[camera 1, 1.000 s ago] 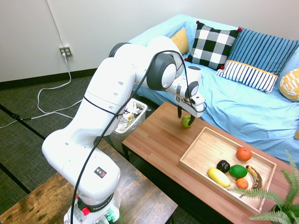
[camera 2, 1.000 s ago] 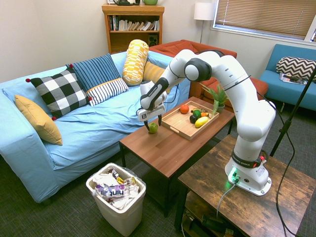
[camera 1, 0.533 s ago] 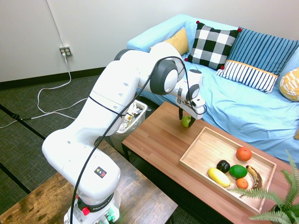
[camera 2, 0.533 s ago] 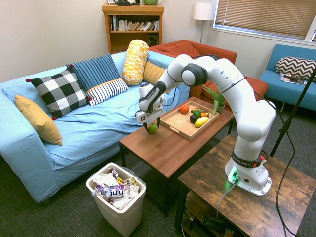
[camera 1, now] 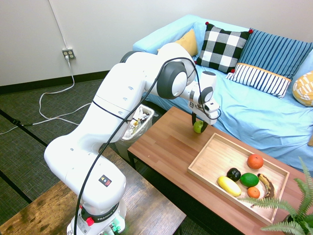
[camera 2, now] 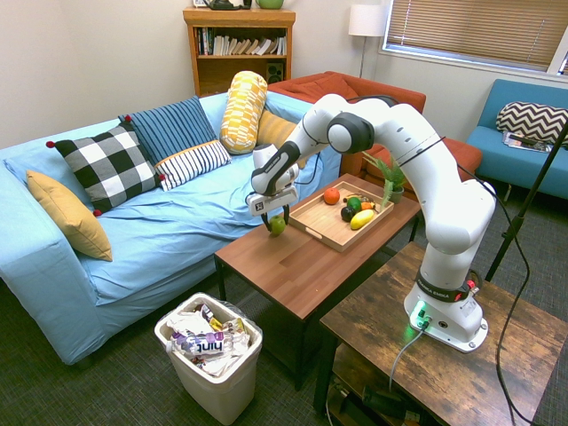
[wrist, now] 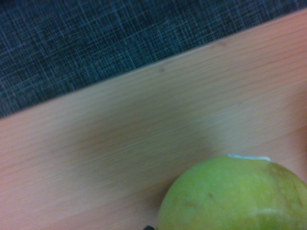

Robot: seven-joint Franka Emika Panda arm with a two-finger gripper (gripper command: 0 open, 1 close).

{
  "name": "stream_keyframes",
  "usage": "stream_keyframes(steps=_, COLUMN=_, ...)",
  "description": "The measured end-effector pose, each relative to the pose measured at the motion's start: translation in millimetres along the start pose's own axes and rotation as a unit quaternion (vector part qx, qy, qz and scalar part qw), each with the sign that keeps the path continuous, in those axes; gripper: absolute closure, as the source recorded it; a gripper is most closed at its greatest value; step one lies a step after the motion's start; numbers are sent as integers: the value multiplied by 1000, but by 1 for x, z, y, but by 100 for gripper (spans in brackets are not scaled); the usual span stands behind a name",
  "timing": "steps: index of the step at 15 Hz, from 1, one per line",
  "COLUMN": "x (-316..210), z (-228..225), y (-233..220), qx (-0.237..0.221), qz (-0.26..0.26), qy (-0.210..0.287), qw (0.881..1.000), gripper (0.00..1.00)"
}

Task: Put the apple in the tray

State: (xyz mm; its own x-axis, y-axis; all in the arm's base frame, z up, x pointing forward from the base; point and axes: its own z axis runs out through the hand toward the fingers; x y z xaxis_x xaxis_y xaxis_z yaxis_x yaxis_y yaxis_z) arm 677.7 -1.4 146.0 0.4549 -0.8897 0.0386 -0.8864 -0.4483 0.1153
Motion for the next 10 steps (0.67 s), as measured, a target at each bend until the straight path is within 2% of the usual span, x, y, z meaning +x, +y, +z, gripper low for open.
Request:
stream_keyframes(steps=3, x=28, z=-51, y=26, qx=14, qz=17, qy=8, qw=1000, gripper=100)
stream_keyframes(steps=5, x=51, z=-69, y=54, qx=14, qz=35, qy=10, qw=999, gripper=100)
stream_keyframes(steps=10, x=92, z=-43, y=124, qx=-5, qz=73, qy=0, qw=997, gripper=100)
